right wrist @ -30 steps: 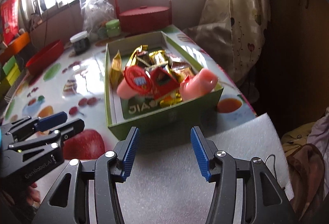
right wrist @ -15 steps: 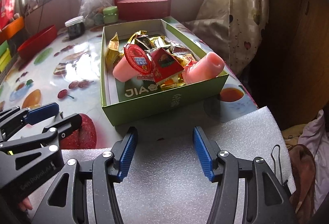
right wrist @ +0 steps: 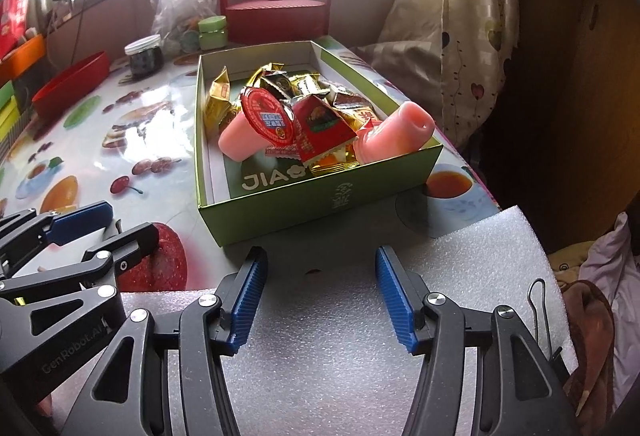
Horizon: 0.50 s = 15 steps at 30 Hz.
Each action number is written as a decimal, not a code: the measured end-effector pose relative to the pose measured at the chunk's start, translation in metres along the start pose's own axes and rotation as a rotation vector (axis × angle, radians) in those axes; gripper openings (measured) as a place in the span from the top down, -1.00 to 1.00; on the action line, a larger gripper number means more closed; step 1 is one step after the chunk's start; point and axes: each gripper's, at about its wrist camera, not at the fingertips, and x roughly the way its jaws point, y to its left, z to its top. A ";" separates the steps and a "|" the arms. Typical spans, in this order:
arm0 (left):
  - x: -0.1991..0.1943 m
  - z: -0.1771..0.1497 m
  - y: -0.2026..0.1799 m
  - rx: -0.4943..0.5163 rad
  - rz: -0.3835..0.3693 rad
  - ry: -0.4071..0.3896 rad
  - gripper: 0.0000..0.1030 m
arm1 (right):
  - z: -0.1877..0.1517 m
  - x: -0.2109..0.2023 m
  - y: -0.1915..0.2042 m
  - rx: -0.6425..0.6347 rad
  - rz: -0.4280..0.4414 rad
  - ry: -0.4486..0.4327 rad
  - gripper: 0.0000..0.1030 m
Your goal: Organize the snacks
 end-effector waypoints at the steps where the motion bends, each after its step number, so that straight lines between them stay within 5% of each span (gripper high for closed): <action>1: 0.000 0.000 -0.001 0.000 0.000 0.000 0.06 | 0.000 0.000 0.000 0.001 0.000 -0.001 -0.10; 15: 0.000 0.000 0.000 -0.005 -0.004 -0.003 0.06 | -0.001 0.000 0.000 0.001 0.000 -0.002 -0.10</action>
